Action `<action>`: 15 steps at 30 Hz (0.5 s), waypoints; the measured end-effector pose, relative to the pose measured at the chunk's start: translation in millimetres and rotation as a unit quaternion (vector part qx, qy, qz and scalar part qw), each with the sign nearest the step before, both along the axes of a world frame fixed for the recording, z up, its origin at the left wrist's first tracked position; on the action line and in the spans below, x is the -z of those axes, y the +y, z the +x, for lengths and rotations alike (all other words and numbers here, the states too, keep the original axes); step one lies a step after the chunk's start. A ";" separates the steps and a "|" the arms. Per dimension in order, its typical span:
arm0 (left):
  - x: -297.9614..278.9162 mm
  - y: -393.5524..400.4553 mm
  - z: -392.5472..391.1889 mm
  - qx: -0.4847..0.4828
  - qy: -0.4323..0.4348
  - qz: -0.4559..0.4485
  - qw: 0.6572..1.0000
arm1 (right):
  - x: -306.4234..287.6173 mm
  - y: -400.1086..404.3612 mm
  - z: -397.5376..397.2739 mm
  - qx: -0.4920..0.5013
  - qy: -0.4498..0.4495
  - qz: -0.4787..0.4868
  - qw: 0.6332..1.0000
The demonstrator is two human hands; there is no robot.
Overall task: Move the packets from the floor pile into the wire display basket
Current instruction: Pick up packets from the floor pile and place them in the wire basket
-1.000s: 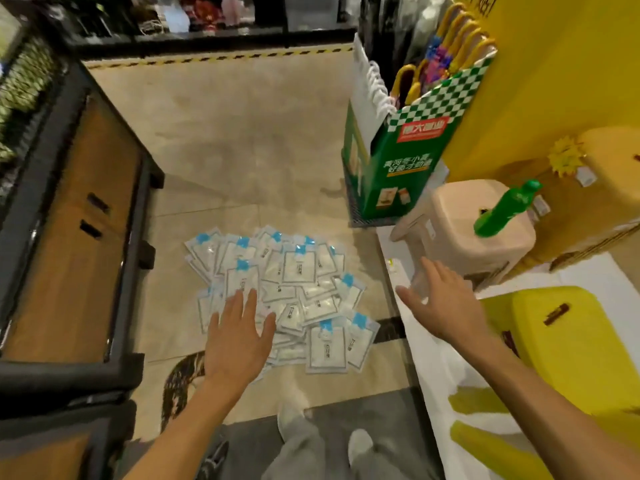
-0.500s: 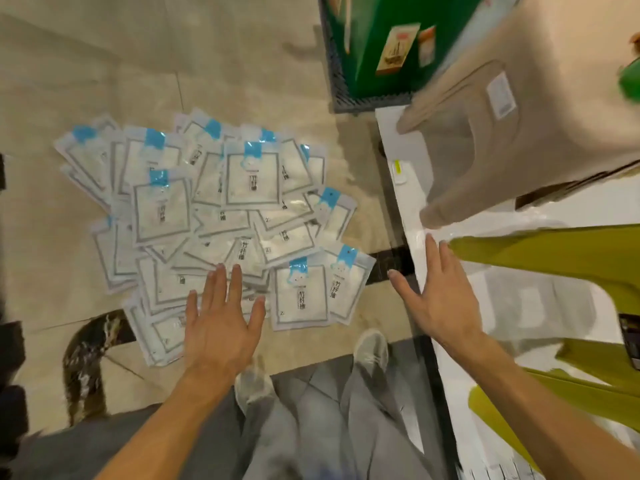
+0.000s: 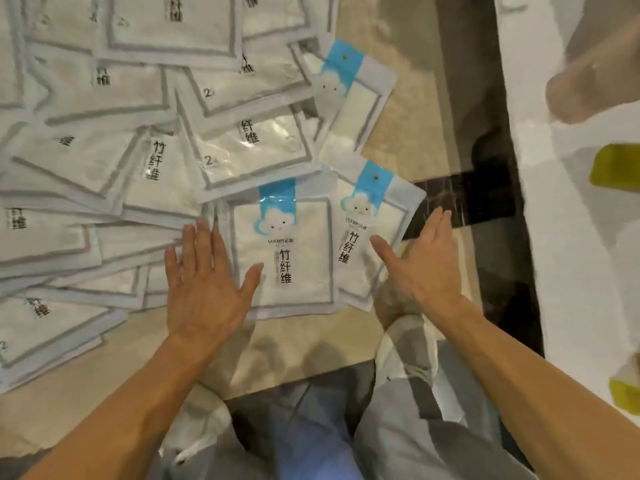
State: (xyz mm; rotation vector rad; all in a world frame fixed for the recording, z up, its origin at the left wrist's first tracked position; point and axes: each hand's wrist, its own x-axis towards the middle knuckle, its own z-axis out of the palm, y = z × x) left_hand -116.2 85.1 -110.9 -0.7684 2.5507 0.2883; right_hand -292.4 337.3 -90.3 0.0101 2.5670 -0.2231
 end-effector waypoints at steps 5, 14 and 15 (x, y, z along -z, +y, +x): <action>62.9 5.6 3.1 -0.018 0.087 -0.017 0.996 | 67.6 -10.0 16.0 0.083 0.019 -0.043 0.995; 50.0 8.8 -3.1 -0.156 0.248 0.098 0.951 | 73.1 -14.1 9.7 0.236 0.103 -0.193 0.947; 41.6 10.1 -7.0 -0.182 0.247 0.103 0.946 | 69.2 -14.8 8.8 0.244 0.106 -0.209 0.941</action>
